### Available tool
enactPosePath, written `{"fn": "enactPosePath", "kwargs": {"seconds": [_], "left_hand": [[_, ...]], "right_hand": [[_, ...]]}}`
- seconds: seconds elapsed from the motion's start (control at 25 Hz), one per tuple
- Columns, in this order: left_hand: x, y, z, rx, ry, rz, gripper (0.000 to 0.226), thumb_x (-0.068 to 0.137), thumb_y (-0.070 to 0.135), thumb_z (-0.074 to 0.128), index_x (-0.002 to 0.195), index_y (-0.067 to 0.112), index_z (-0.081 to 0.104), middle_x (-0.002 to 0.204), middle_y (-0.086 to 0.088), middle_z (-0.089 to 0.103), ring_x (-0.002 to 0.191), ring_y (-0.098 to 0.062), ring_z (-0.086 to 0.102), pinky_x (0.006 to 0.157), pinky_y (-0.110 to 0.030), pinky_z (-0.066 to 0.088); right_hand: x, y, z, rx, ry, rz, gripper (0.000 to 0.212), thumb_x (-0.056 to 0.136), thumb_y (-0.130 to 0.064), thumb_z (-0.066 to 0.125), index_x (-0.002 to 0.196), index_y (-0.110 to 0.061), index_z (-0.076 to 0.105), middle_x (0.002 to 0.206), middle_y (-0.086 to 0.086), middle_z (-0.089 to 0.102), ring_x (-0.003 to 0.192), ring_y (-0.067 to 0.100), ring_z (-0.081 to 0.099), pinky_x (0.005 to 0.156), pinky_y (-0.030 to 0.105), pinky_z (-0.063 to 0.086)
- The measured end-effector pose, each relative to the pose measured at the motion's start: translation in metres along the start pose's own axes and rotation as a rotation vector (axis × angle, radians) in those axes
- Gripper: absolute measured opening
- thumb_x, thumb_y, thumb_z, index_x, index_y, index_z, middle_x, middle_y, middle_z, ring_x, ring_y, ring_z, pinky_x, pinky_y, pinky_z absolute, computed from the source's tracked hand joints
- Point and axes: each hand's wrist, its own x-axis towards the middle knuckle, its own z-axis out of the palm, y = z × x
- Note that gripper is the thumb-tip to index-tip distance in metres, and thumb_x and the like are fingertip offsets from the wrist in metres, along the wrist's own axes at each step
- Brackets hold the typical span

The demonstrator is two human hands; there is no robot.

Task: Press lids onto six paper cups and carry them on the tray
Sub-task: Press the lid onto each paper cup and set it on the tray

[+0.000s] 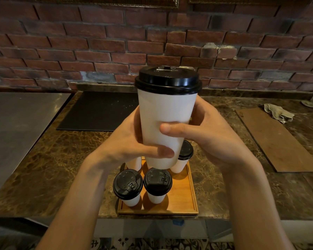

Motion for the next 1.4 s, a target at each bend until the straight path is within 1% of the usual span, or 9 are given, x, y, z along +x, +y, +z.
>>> {"fn": "enactPosePath", "kwargs": {"seconds": [0.12, 0.4, 0.6, 0.72, 0.88, 1.04, 1.2, 1.28, 1.4], "left_hand": [[-0.001, 0.0, 0.001, 0.01, 0.025, 0.009, 0.082, 0.057, 0.017, 0.083, 0.127, 0.024, 0.042, 0.113, 0.016, 0.063, 0.109, -0.01, 0.061, 0.08, -0.02, 0.053], [0.001, 0.002, 0.006, 0.057, 0.149, 0.062, 0.078, 0.053, 0.02, 0.081, 0.122, 0.031, 0.045, 0.111, 0.02, 0.064, 0.108, -0.006, 0.061, 0.077, -0.018, 0.053], [0.005, -0.001, 0.012, 0.092, 0.231, 0.11, 0.083, 0.051, 0.019, 0.082, 0.123, 0.032, 0.043, 0.113, 0.027, 0.061, 0.112, 0.0, 0.058, 0.079, -0.013, 0.051], [0.008, -0.002, 0.017, 0.126, 0.283, 0.137, 0.091, 0.047, 0.016, 0.089, 0.123, 0.035, 0.042, 0.113, 0.034, 0.059, 0.112, 0.006, 0.055, 0.08, -0.008, 0.048], [0.008, -0.003, 0.02, 0.125, 0.324, 0.131, 0.084, 0.053, 0.02, 0.087, 0.12, 0.041, 0.041, 0.111, 0.038, 0.057, 0.111, 0.009, 0.054, 0.081, -0.008, 0.047], [0.007, -0.002, 0.017, 0.164, 0.316, 0.114, 0.082, 0.053, 0.02, 0.082, 0.121, 0.038, 0.04, 0.111, 0.031, 0.057, 0.109, 0.012, 0.054, 0.078, -0.004, 0.046], [0.007, 0.002, 0.013, 0.17, 0.276, 0.08, 0.082, 0.05, 0.02, 0.083, 0.118, 0.041, 0.041, 0.108, 0.033, 0.057, 0.107, 0.013, 0.054, 0.074, -0.004, 0.046], [0.007, 0.004, 0.011, 0.177, 0.235, 0.066, 0.08, 0.05, 0.025, 0.083, 0.116, 0.041, 0.041, 0.104, 0.038, 0.058, 0.104, 0.014, 0.055, 0.073, -0.003, 0.046], [0.007, 0.002, 0.008, 0.172, 0.204, 0.054, 0.082, 0.054, 0.018, 0.087, 0.117, 0.044, 0.041, 0.105, 0.037, 0.059, 0.105, 0.01, 0.057, 0.073, -0.007, 0.049]], "right_hand": [[-0.001, -0.002, 0.0, -0.006, 0.001, -0.002, 0.06, 0.068, -0.024, 0.081, 0.122, -0.029, 0.056, 0.109, -0.014, 0.069, 0.106, 0.006, 0.065, 0.079, 0.02, 0.054], [0.0, -0.008, 0.008, -0.126, 0.101, -0.018, 0.068, 0.064, -0.037, 0.082, 0.125, -0.029, 0.053, 0.108, -0.017, 0.065, 0.102, 0.0, 0.063, 0.075, 0.016, 0.055], [0.0, -0.007, 0.019, -0.237, 0.255, -0.005, 0.078, 0.063, -0.045, 0.086, 0.131, -0.03, 0.049, 0.115, -0.016, 0.061, 0.105, 0.001, 0.059, 0.083, 0.03, 0.058], [0.001, -0.003, 0.027, -0.325, 0.362, 0.008, 0.088, 0.06, -0.051, 0.082, 0.135, -0.031, 0.043, 0.116, -0.018, 0.057, 0.105, 0.001, 0.057, 0.083, 0.032, 0.058], [0.002, 0.001, 0.033, -0.406, 0.441, -0.006, 0.094, 0.057, -0.058, 0.078, 0.138, -0.028, 0.039, 0.117, -0.018, 0.055, 0.107, 0.002, 0.055, 0.085, 0.035, 0.056], [0.003, -0.001, 0.029, -0.398, 0.439, -0.024, 0.095, 0.055, -0.062, 0.076, 0.137, -0.03, 0.042, 0.118, -0.019, 0.056, 0.107, 0.0, 0.055, 0.085, 0.031, 0.056], [0.004, -0.003, 0.021, -0.318, 0.373, -0.044, 0.082, 0.061, -0.05, 0.084, 0.132, -0.032, 0.047, 0.116, -0.019, 0.058, 0.106, -0.006, 0.055, 0.081, 0.022, 0.056], [0.004, -0.002, 0.018, -0.263, 0.328, -0.041, 0.079, 0.064, -0.044, 0.086, 0.132, -0.03, 0.048, 0.118, -0.016, 0.059, 0.107, -0.003, 0.057, 0.083, 0.026, 0.057], [0.005, 0.001, 0.013, -0.187, 0.273, -0.046, 0.076, 0.066, -0.036, 0.087, 0.132, -0.027, 0.049, 0.117, -0.014, 0.061, 0.107, 0.003, 0.06, 0.082, 0.029, 0.059]]}}
